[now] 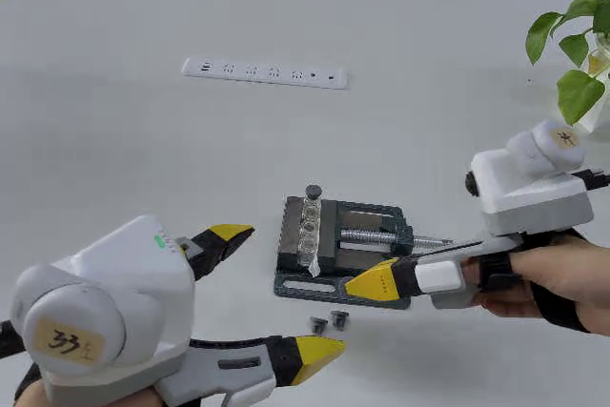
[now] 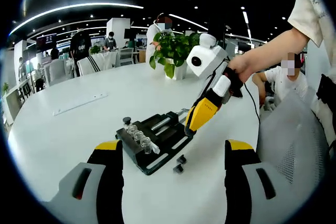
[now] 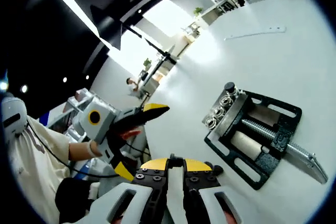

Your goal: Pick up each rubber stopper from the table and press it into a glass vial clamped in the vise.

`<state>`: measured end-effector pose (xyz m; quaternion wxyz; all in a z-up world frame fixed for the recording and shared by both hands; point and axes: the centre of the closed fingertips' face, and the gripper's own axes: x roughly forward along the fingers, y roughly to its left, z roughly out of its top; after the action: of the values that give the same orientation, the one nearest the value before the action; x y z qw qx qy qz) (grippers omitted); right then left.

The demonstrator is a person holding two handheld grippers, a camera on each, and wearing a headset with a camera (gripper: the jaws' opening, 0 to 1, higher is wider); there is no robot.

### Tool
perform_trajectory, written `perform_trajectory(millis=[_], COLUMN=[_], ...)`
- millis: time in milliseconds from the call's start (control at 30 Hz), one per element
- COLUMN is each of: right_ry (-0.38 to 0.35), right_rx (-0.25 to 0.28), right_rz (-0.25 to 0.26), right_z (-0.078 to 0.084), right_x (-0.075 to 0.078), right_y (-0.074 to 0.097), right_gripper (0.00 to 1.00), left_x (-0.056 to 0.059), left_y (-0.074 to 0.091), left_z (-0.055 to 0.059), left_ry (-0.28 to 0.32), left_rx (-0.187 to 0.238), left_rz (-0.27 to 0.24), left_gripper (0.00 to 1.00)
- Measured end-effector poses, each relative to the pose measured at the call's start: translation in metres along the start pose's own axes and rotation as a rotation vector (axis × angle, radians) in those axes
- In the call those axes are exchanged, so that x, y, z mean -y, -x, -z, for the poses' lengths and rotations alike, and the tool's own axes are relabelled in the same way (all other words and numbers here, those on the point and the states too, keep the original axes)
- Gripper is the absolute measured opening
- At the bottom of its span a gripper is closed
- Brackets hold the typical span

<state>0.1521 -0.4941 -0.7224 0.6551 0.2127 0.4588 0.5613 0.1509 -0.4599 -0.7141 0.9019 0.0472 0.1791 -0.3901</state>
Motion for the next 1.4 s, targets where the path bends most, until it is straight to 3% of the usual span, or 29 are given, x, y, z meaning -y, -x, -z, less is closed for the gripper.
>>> perform_trajectory(millis=[67, 167, 367, 500, 667, 833, 967, 1400], right_ry=[-0.078, -0.173, -0.253, -0.339, -0.377, -0.39, -0.401, -0.407], right_rx=[0.06, 0.113, 0.134, 0.166, 0.152, 0.143, 0.143, 0.102], right_rz=[-0.066, -0.162, -0.247, -0.33, -0.382, -0.399, -0.415, -0.431], right_z=[-0.007, -0.013, -0.011, -0.014, -0.01, -0.013, -0.012, 0.002], right_x=[-0.012, -0.028, -0.046, -0.058, -0.065, -0.053, -0.055, -0.07], right_y=[0.004, 0.01, 0.016, 0.021, 0.024, 0.031, 0.031, 0.026], right_gripper=[0.05, 0.05, 0.05, 0.05, 0.05, 0.05, 0.05, 0.05], left_x=[0.006, 0.011, 0.03, 0.043, 0.054, 0.054, 0.054, 0.058], left_y=[-0.002, -0.003, -0.004, -0.004, -0.001, -0.002, -0.001, 0.003], left_z=[-0.011, -0.02, -0.042, -0.048, -0.057, -0.059, -0.062, -0.058], left_ry=[-0.023, -0.059, -0.07, -0.072, -0.076, -0.08, -0.091, -0.089], left_rx=[0.038, 0.06, 0.114, 0.133, 0.168, 0.182, 0.198, 0.183], left_rz=[0.02, 0.038, 0.088, 0.135, 0.181, 0.189, 0.191, 0.214], left_gripper=[0.7, 0.61, 0.45, 0.3, 0.17, 0.09, 0.07, 0.05])
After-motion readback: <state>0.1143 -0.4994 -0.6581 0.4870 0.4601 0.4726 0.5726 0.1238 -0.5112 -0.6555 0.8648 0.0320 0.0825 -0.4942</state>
